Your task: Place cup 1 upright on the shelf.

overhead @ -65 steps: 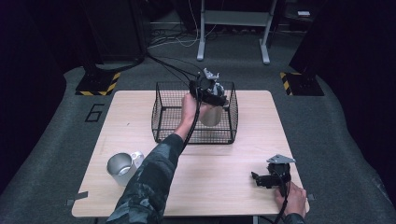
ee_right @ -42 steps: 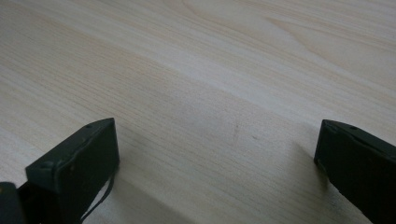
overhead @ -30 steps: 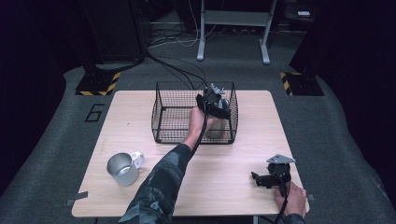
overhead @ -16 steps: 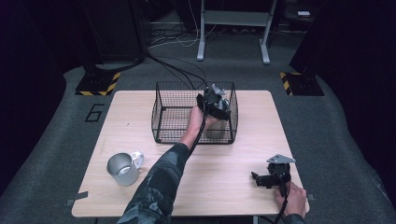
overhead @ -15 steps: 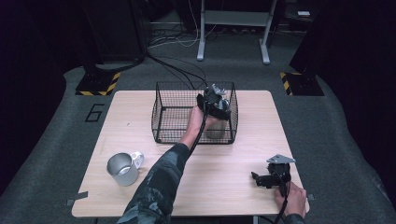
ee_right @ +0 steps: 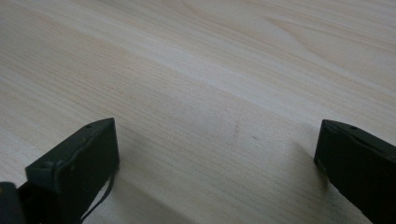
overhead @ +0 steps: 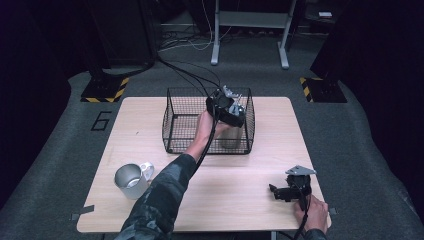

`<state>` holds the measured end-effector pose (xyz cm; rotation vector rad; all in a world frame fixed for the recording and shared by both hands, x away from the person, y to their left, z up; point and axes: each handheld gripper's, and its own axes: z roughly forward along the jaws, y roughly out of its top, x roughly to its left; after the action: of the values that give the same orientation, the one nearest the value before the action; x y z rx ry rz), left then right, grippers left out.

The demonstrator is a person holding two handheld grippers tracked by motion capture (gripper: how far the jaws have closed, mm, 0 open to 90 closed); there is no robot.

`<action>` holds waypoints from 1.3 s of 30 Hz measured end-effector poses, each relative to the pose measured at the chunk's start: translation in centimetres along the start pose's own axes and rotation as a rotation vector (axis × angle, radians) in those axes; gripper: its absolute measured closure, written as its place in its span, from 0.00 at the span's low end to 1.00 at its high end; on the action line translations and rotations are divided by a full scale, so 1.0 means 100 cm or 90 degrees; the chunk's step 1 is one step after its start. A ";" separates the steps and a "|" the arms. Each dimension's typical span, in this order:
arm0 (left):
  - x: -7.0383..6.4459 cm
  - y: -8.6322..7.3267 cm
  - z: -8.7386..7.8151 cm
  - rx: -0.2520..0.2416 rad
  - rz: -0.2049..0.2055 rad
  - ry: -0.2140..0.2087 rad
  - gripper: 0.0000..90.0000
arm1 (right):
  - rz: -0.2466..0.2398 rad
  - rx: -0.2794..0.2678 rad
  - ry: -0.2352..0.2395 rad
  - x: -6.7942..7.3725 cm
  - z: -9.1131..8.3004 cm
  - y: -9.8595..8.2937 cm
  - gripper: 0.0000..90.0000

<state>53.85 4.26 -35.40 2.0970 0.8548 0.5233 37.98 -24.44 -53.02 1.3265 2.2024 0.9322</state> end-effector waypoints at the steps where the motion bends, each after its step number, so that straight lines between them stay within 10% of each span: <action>1: 0.000 0.000 -0.005 0.000 0.001 -0.002 0.00 | 0.000 0.000 0.000 0.000 0.000 0.000 0.00; 20: 0.008 -0.038 -0.094 -0.019 0.034 0.007 0.00 | -0.001 0.001 -0.001 0.000 0.000 0.000 0.00; 39: 0.027 -0.096 -0.160 -0.034 0.002 0.049 0.00 | 0.003 0.002 -0.001 0.001 0.000 0.000 0.00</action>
<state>42.11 18.89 -33.27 2.0412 0.8711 0.6252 37.94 -24.39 -53.02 1.3345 2.2016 0.9290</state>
